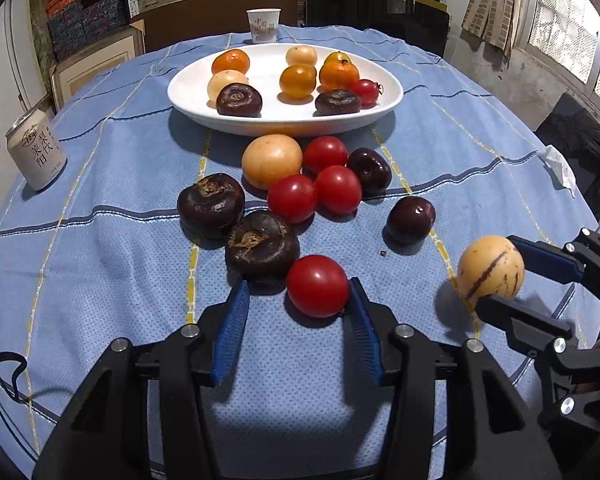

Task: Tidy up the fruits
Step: 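Grasp the striped pepino melon with the right gripper while the left gripper grasps a red tomato, then carry the pepino melon and red tomato onto the white plate and release both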

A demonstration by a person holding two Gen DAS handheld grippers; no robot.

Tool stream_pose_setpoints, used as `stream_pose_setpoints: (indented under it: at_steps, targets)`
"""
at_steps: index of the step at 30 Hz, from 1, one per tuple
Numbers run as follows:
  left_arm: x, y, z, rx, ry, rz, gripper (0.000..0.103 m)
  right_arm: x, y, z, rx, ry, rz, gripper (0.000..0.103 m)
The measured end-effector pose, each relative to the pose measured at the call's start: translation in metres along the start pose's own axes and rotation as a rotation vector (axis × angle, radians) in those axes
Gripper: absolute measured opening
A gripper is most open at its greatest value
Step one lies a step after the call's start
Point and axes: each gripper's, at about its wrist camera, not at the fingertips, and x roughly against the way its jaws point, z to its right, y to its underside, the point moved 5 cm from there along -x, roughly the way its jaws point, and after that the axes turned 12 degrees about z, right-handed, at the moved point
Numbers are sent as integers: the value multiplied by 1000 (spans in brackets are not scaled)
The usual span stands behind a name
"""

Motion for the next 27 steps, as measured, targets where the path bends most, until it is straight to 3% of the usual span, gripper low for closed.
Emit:
stream_pose_setpoints:
  at_steps: [3, 7, 9, 15, 19, 27]
  targets:
    - [-2, -2, -2, 18, -2, 1, 50, 0, 1, 0, -4, -1, -1, 41]
    - [-7, -6, -1, 17, -18, -10, 60, 0, 2, 1, -15, -6, -4, 41]
    - [-9, -7, -1, 19, -21, -13, 60, 1, 1, 1, -15, -3, -3, 41]
    - [0, -3, 0, 4, -11, 10, 36, 4, -1, 3, -21, -2, 6, 41]
    - [12, -1, -3, 16, 0, 26, 35, 8, -4, 5, -29, -4, 19, 41]
    - [54, -27, -13, 41, 6, 143, 35, 16, -21, 20, -60, 5, 59, 41]
